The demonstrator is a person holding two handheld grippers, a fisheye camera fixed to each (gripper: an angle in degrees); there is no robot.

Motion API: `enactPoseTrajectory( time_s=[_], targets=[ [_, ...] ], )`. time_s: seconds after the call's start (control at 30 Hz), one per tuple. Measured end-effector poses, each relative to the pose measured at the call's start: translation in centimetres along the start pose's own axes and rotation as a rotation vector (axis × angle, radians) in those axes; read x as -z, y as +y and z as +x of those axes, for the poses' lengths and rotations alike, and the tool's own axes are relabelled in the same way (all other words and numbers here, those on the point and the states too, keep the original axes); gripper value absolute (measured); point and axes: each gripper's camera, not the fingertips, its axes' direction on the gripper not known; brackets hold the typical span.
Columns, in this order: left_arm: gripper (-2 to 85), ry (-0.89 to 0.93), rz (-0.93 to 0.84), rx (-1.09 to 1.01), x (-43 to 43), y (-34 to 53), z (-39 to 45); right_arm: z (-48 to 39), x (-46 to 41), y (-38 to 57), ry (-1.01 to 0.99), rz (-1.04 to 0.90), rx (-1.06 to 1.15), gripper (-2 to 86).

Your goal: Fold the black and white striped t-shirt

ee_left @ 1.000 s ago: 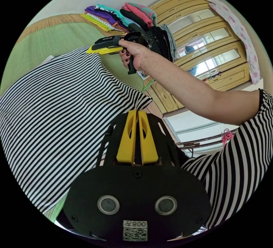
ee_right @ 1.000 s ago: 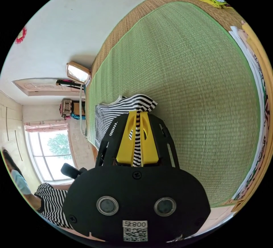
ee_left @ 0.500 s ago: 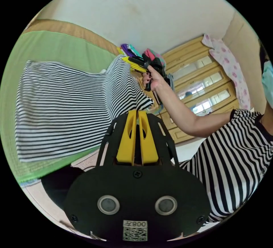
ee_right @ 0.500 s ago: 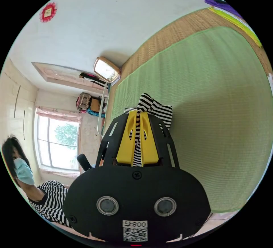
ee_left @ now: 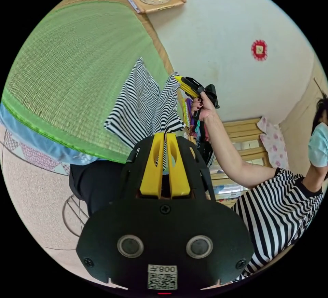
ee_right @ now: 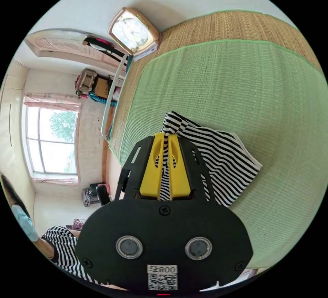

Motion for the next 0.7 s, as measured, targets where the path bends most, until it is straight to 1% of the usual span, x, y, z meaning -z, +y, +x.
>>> enactPoseTrajectory(
  time_s=[0.17, 0.37, 0.5, 0.7],
  targets=[
    [0.9, 0.013, 0.031, 0.076, 2.9, -1.2, -2.7, 1.7, -9.3, -2.8, 0.074, -0.097, 0.001, 1.7],
    [1.0, 0.031, 0.024, 0.140, 5.0, -2.4, -5.0, 4.8, -16.8, -3.9, 0.132, -0.161, 0.002, 1.8],
    [1.0, 0.051, 0.006, 0.174, 5.7, -3.0, -5.9, 6.7, -19.8, -4.0, 0.157, -0.182, 0.003, 2.1],
    [0.9, 0.056, -0.013, 0.187, 7.3, -3.7, -6.5, 7.9, -22.6, -3.8, 0.218, -0.213, 0.073, 2.6]
  ],
)
